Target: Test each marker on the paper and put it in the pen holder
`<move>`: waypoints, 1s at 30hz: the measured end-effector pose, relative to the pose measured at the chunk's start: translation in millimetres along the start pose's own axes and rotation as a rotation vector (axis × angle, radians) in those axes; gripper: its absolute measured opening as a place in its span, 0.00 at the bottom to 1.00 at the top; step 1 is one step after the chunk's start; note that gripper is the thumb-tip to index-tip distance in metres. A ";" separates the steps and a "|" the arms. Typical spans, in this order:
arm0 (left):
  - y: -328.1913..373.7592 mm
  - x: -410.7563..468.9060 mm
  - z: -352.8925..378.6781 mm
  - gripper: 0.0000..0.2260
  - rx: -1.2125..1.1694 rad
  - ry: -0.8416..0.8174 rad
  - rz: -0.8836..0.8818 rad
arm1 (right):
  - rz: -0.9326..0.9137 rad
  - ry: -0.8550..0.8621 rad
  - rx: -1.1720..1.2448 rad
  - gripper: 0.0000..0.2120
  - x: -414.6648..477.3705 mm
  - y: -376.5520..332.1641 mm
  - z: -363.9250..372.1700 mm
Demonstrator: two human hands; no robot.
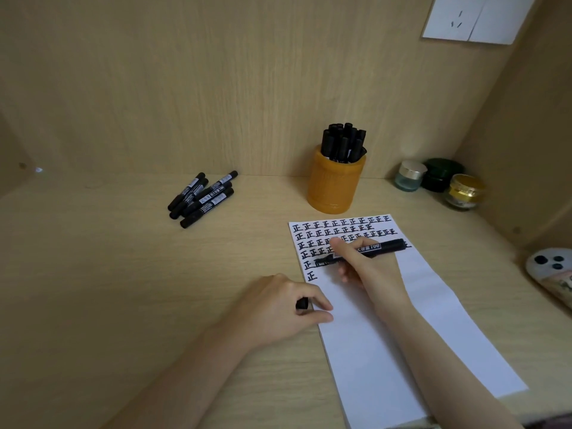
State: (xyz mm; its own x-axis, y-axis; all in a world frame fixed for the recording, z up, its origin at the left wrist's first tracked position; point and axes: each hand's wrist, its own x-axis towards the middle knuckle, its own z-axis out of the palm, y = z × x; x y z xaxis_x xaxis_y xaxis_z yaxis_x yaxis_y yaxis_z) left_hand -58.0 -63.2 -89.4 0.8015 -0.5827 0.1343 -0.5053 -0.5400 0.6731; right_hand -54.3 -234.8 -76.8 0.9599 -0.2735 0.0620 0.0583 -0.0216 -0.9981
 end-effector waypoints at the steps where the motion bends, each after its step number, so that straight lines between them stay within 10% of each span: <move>1: 0.3 0.0 -0.1 0.08 -0.006 -0.002 -0.004 | -0.001 0.027 -0.020 0.15 0.3 1.3 0.5; 30: 2.6 0.2 -0.9 0.07 0.001 -0.021 -0.028 | -0.108 0.117 -0.258 0.12 4.0 17.3 0.6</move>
State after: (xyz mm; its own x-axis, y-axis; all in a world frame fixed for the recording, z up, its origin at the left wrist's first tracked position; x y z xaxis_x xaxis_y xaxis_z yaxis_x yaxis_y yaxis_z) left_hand -58.8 -64.2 -87.0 0.8088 -0.5795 0.0999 -0.4826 -0.5569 0.6760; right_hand -49.3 -235.7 -93.8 0.9130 -0.3644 0.1831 0.0727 -0.2963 -0.9523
